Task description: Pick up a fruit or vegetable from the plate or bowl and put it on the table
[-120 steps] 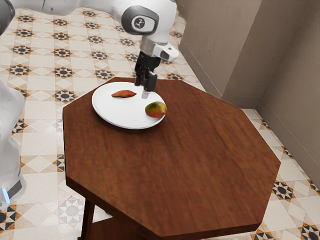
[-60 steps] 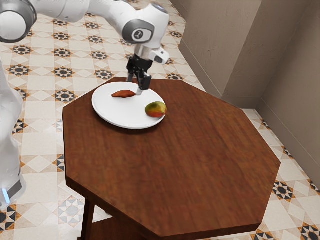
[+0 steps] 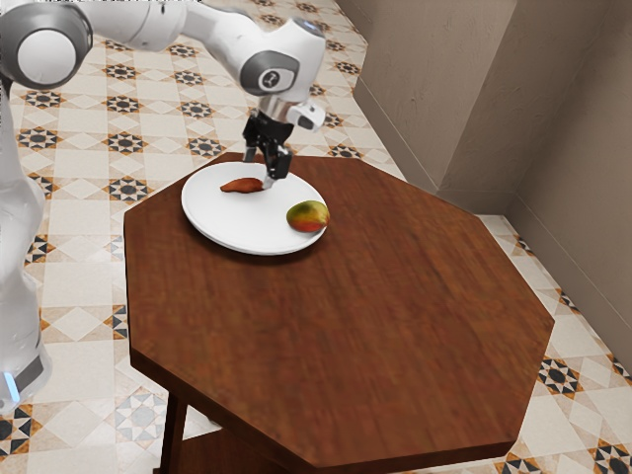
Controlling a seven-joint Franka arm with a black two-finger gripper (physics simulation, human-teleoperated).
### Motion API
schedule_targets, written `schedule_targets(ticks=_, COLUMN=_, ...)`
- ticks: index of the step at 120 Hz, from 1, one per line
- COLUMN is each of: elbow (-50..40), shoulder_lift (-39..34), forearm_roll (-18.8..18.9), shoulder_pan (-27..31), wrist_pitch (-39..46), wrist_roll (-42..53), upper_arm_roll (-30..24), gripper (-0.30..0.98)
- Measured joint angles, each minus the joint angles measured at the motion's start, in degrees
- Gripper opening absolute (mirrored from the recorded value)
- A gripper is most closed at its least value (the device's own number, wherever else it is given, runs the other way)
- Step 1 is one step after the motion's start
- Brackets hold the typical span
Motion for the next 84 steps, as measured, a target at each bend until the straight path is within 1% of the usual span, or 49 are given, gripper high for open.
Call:
schedule_targets(ticks=34, elbow=-1.7, shoulder_lift=0.6, forearm_roll=-1.1, shoulder_pan=-0.2, wrist_pitch=2.1, wrist_roll=0.5, upper_arm_roll=0.2, gripper=0.69)
schedule_targets(ticks=84, elbow=-2.1, shoulder_lift=0.7, forearm_roll=-1.4, shoulder_pan=0.0, wrist_pitch=3.4, wrist_roll=0.9, upper_arm_roll=1.5, gripper=0.69)
